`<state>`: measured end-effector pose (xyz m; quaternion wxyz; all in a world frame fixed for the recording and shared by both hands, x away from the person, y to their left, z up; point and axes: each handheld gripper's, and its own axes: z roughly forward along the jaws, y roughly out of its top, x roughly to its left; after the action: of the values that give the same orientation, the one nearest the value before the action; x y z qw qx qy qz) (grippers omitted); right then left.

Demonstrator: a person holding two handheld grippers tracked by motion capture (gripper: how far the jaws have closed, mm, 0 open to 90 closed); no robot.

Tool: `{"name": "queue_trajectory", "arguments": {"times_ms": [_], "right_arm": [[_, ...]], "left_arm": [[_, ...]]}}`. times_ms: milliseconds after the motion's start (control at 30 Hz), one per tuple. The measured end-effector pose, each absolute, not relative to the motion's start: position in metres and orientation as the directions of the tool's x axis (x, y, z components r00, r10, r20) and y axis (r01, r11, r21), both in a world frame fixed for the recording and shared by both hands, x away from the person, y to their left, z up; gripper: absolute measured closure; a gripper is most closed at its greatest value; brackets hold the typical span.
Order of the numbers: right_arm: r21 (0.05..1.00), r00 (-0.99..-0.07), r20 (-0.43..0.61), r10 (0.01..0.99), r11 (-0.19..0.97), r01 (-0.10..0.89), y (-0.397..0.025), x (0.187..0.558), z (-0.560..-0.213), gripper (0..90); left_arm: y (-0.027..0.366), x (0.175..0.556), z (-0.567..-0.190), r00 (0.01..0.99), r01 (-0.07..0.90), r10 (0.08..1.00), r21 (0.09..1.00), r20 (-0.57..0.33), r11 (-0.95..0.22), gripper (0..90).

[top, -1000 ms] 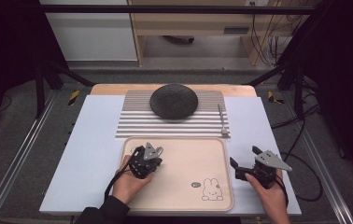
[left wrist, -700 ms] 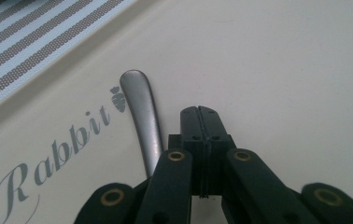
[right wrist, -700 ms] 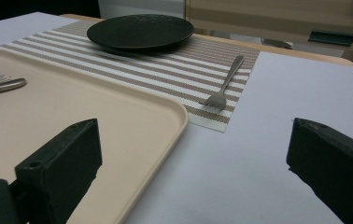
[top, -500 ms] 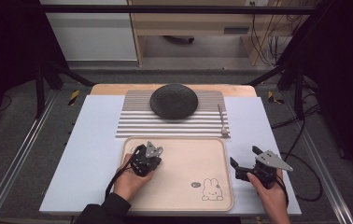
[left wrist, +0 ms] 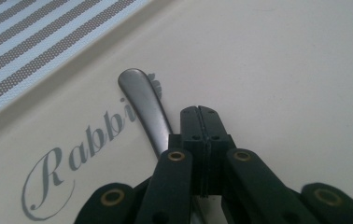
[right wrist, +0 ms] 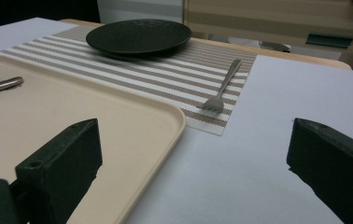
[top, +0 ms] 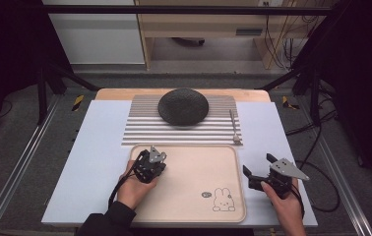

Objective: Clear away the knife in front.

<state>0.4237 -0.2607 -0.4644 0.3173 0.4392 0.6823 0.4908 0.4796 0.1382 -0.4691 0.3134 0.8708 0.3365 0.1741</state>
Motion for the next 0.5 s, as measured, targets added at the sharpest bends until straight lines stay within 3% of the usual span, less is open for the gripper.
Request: {"name": "queue_trajectory", "arguments": {"times_ms": [500], "right_arm": [[0.948, -0.414, -0.004, 0.91, 0.135, 0.288, -0.26, 0.423, -0.465, 4.0]], "left_arm": [[0.152, 0.477, -0.468, 0.7, 0.49, 0.707, 0.657, 0.095, -0.573, 90.0]]}}
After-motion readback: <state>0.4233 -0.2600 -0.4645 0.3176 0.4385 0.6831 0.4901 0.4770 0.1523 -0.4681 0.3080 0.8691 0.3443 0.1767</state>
